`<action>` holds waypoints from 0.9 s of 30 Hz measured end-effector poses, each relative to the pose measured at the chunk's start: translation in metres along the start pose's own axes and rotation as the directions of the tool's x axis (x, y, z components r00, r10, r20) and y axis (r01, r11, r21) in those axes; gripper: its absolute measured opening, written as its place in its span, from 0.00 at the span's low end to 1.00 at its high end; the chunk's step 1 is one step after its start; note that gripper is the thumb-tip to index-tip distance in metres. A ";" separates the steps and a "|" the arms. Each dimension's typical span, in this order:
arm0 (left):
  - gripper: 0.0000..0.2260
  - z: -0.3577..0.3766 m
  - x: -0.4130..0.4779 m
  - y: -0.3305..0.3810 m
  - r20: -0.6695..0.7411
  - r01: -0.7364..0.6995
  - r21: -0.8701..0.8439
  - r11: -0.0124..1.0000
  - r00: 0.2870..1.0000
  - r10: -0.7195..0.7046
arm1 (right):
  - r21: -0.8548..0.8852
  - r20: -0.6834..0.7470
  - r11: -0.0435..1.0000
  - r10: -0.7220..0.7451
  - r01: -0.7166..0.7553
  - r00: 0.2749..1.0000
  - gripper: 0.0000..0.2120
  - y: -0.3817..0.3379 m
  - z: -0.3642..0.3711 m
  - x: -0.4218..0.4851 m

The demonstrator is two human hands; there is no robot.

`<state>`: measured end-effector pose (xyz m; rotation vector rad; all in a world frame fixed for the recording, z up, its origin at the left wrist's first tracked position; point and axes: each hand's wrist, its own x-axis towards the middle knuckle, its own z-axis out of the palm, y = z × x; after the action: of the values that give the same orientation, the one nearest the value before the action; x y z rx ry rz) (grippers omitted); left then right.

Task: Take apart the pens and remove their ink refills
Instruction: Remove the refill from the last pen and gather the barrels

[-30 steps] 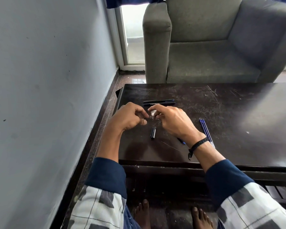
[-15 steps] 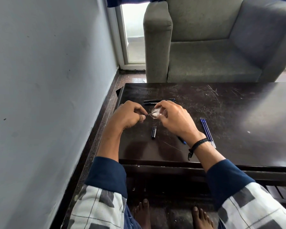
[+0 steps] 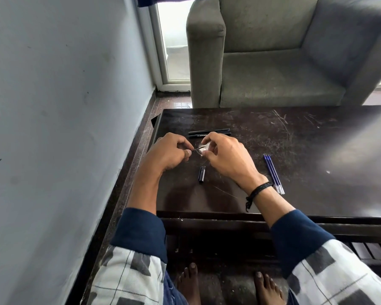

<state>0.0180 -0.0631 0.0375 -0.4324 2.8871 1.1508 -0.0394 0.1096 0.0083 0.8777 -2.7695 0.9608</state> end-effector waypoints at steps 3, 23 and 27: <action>0.05 0.000 0.000 0.000 0.002 -0.006 0.007 1.000 1.000 0.006 | 0.008 -0.036 1.000 -0.007 0.007 0.999 0.05 0.000 0.000 0.001; 0.05 0.000 0.000 0.002 0.017 -0.006 0.008 1.000 1.000 0.006 | 0.011 -0.041 1.000 -0.014 0.014 0.999 0.01 -0.001 0.001 0.001; 0.05 0.001 -0.001 0.004 0.019 -0.006 0.021 1.000 1.000 0.005 | 0.010 -0.041 1.000 -0.011 0.012 0.999 0.01 0.000 0.001 0.001</action>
<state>0.0182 -0.0595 0.0398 -0.4111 2.8832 1.1173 -0.0400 0.1083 0.0079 0.8645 -2.7250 0.9803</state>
